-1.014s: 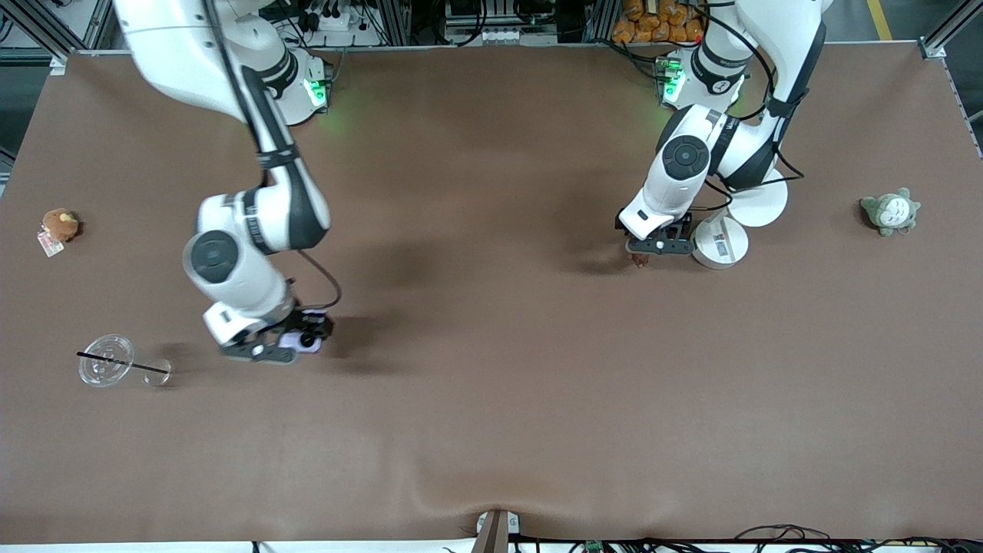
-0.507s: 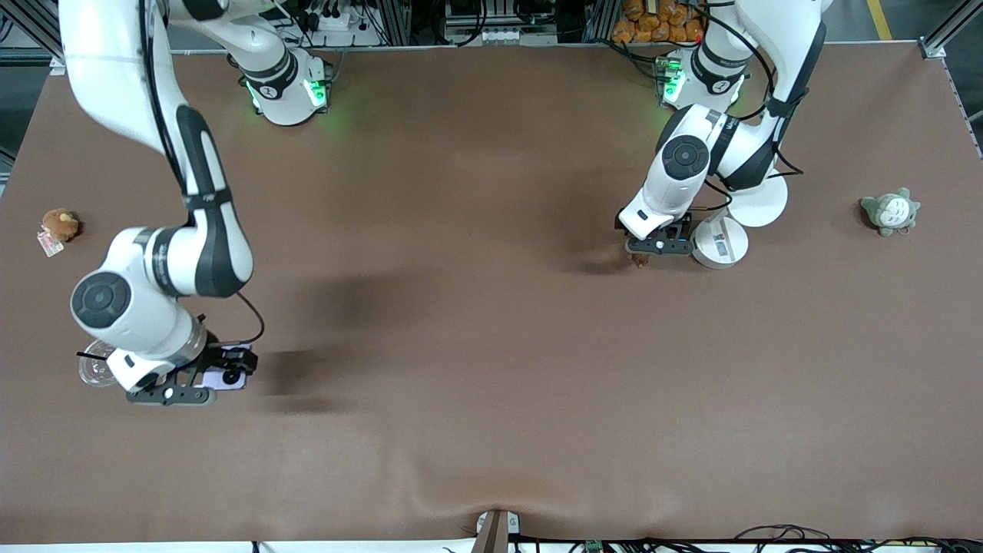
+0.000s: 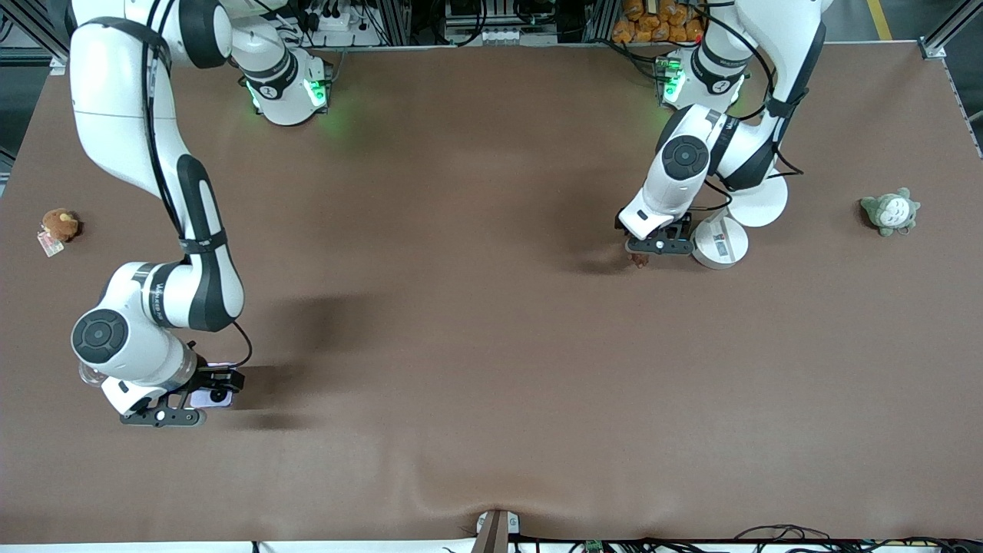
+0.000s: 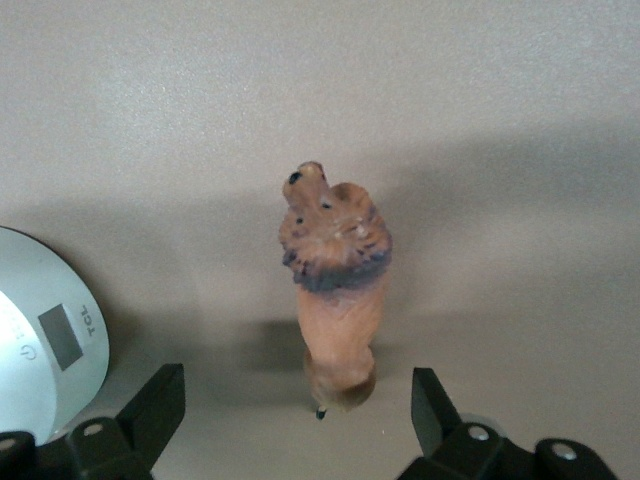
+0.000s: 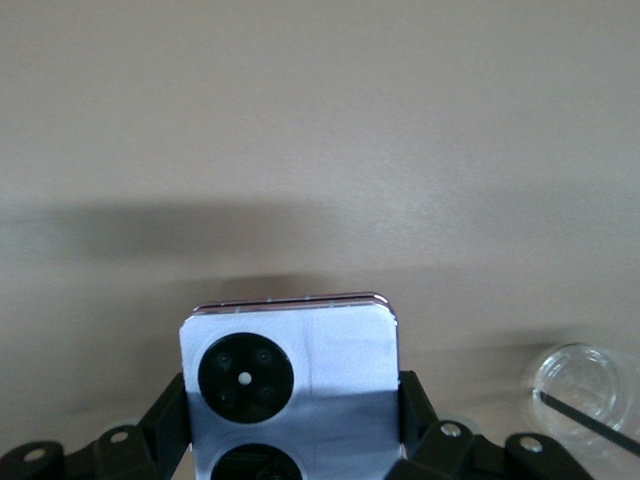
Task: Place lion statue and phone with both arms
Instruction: 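Set the lion beside the white lamp while the right gripper carries the phone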
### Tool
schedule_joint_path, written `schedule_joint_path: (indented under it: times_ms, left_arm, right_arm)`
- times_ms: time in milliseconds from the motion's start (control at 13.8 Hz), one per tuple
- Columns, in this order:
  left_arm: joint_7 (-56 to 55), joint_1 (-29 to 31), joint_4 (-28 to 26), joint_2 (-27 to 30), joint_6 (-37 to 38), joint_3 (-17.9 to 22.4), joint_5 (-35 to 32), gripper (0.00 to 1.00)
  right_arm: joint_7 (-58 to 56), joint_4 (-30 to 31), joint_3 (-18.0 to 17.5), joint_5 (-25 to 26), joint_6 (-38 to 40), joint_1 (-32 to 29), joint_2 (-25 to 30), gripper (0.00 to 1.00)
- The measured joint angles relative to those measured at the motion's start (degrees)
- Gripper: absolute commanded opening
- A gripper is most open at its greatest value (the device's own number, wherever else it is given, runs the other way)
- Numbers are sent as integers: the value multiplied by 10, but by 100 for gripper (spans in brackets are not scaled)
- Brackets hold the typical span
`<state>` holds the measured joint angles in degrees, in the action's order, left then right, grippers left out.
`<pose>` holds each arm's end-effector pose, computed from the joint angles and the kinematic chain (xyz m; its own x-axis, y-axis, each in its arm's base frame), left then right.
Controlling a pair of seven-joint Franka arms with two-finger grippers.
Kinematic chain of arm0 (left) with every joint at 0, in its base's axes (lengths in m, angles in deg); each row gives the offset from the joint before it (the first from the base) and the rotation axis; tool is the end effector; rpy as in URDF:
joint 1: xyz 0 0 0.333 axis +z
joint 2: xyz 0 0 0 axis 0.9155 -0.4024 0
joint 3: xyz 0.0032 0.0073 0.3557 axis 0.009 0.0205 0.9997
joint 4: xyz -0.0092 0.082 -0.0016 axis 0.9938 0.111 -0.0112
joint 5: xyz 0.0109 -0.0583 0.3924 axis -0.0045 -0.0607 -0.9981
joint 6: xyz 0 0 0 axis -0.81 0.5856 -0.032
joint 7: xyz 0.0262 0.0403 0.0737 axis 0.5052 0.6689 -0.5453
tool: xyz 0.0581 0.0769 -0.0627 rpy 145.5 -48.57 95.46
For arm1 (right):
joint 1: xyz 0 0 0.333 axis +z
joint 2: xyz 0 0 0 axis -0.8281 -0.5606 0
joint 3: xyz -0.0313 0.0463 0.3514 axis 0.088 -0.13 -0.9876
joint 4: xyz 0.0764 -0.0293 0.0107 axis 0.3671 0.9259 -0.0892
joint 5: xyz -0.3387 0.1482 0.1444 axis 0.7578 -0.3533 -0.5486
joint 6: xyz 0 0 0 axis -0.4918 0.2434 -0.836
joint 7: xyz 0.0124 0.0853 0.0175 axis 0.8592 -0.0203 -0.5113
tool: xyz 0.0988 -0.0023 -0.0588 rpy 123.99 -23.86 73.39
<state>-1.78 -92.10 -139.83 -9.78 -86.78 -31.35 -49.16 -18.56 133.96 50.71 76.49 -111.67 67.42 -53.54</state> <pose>0.4198 -0.2161 0.2328 0.9900 -0.1149 -0.0821 -0.1226 -0.9878 -0.0958 0.7556 -0.0144 0.2518 0.9978 0.0011 0.0666 -0.0061 -0.9941 0.1087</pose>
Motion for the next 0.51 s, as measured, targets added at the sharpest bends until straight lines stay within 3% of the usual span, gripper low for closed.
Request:
schedule_joint_path:
  times_ms: [72, 290, 362, 507]
  left_arm:
    - [0, 0, 1, 0, 2, 0, 2, 100]
    - [19, 25, 176, 69, 225, -1, 22, 100]
    - [23, 28, 209, 96, 270, -1, 22, 100]
    - [23, 28, 214, 114, 288, -2, 22, 100]
  right_arm:
    - [-7, 0, 0, 0, -2, -6, -5, 0]
    - [-13, -1, -4, -1, -21, -13, -16, 0]
    - [-15, -1, -4, -1, -25, -14, -19, 0]
    - [-24, -2, -4, -1, -26, -18, -23, 0]
